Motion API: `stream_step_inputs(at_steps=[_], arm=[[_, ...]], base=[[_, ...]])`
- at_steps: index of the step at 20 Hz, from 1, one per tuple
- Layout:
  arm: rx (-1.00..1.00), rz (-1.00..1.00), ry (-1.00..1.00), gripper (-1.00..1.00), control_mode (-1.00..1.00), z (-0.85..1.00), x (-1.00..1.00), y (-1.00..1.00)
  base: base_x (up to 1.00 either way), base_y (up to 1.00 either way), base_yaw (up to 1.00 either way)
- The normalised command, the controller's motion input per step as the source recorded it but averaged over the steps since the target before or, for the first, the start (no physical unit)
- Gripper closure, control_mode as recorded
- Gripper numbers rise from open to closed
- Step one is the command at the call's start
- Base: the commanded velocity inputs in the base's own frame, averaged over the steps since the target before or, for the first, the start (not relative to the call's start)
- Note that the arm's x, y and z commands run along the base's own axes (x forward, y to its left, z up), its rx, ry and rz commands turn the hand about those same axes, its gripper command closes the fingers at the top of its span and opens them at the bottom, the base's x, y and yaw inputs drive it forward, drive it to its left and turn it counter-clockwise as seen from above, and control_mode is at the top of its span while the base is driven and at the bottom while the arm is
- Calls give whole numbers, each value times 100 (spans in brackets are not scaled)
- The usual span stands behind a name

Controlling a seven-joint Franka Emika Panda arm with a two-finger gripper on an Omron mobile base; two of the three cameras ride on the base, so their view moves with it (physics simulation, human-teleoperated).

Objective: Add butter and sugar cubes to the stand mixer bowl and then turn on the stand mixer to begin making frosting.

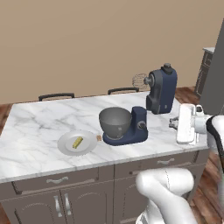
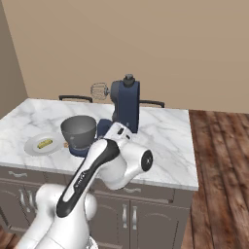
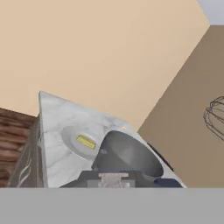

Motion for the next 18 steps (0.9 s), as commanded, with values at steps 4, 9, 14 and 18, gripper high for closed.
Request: stream_step_inputs(at_steps=[4, 9, 14, 18], arm=[[-25, 0, 0, 100, -100, 57, -5, 100], [-24, 0, 0, 100, -100, 47, 2, 97], [-23, 0, 10, 100, -100, 33, 37, 84], [-22, -2, 15, 100, -100, 26, 59, 56]], base=[[0, 0, 0], [0, 0, 0], [0, 0, 0], [0, 0, 0]])
